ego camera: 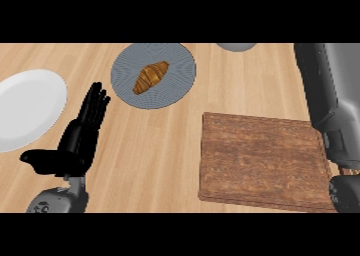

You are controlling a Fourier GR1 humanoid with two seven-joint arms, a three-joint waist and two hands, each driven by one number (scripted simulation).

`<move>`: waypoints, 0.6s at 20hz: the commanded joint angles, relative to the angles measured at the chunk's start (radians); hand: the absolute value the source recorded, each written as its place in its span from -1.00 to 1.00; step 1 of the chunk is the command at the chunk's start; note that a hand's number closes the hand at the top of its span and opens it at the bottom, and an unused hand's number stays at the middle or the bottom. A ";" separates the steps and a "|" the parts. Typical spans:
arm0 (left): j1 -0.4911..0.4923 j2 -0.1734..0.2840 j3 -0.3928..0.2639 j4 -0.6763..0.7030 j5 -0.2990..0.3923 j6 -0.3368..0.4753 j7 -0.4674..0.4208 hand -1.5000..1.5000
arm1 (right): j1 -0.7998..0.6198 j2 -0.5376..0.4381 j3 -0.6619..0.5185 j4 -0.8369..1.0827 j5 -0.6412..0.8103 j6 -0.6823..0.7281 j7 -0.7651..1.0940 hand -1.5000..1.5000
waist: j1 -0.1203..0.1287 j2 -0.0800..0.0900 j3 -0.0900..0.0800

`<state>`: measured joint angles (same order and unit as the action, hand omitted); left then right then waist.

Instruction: Pick the cupcake from the cutting board and place it in the basket

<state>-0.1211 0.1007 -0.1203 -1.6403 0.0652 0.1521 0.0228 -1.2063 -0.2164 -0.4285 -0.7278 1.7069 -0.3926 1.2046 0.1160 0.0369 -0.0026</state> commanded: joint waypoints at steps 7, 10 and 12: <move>0.007 0.017 0.041 0.005 0.000 0.021 0.020 0.00 | -0.039 0.007 -0.138 0.086 0.207 0.062 0.282 1.00 | -0.057 -0.021 0.001; 0.076 0.016 0.031 -0.049 0.020 0.001 0.011 0.00 | -0.009 0.028 -0.177 0.059 0.258 0.039 0.283 1.00 | -0.061 -0.029 0.001; 0.049 0.008 0.032 -0.010 -0.006 0.020 -0.012 0.00 | -0.005 0.047 -0.206 0.051 0.274 -0.020 0.283 1.00 | -0.065 -0.019 0.001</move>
<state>-0.0746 0.1075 -0.0933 -1.6576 0.0685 0.1667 0.0248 -1.2078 -0.2020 -0.5955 -0.6679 1.9287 -0.3643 1.2428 0.0624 0.0168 -0.0016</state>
